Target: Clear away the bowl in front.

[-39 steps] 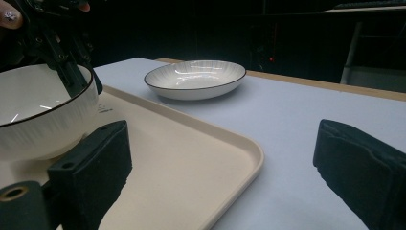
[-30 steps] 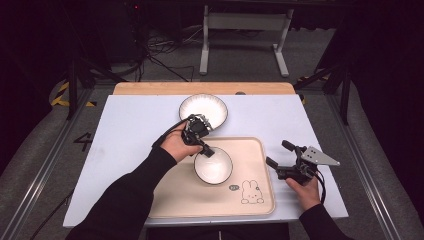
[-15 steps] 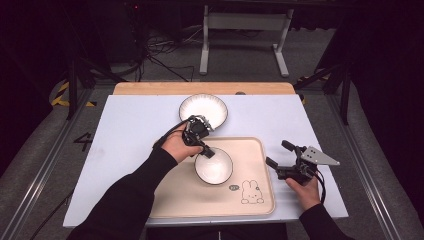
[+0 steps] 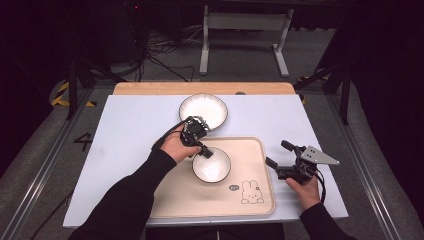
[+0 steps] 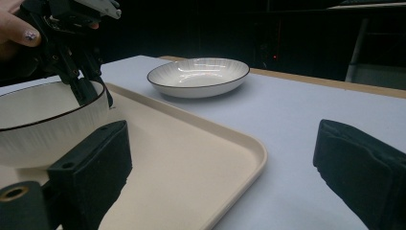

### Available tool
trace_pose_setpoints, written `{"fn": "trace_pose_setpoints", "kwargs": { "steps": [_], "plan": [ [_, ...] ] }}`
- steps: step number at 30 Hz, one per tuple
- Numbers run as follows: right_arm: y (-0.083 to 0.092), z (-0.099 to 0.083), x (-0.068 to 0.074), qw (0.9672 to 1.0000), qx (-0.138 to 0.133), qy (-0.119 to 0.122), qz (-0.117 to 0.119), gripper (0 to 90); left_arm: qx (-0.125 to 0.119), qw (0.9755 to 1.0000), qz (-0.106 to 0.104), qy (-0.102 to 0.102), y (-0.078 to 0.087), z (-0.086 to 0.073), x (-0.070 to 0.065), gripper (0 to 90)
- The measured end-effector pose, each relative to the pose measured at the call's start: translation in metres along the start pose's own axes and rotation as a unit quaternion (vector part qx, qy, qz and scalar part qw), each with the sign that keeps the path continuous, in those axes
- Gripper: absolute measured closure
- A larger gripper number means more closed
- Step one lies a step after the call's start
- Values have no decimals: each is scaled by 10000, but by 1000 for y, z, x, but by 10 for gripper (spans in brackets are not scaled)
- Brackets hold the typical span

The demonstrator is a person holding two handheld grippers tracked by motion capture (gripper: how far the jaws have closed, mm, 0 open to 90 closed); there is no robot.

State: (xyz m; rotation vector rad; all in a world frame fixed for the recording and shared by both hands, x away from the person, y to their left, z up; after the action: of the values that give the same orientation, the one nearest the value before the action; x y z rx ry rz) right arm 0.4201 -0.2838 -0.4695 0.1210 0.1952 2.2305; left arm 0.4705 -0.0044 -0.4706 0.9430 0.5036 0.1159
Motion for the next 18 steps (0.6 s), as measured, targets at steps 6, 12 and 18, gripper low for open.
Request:
{"fn": "trace_pose_setpoints", "kwargs": {
  "steps": [6,12,18],
  "plan": [
    [-1,0,0,10000,34,-6,20,64,-552,9983,174,-85,10,6,-4,718],
    [-1,0,0,10000,54,-26,25,64,-936,9946,367,-269,25,6,-12,565],
    [-1,0,-1,9999,62,-79,78,64,-1662,9830,675,-395,40,-1,-18,311]
  ]
}}
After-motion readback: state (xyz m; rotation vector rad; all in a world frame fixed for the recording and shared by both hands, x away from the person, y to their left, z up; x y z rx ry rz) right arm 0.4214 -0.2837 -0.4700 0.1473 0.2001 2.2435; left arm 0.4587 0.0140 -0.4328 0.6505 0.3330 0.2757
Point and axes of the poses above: each handheld gripper's, and its own axes: y roughly backward along the jaws, z roughly out of its top, x roughly to its left, the point moved 7 cm from there along -y, roughly forward along the jaws, and after that the axes turned 5 degrees about -z, right-handed, at the moved point
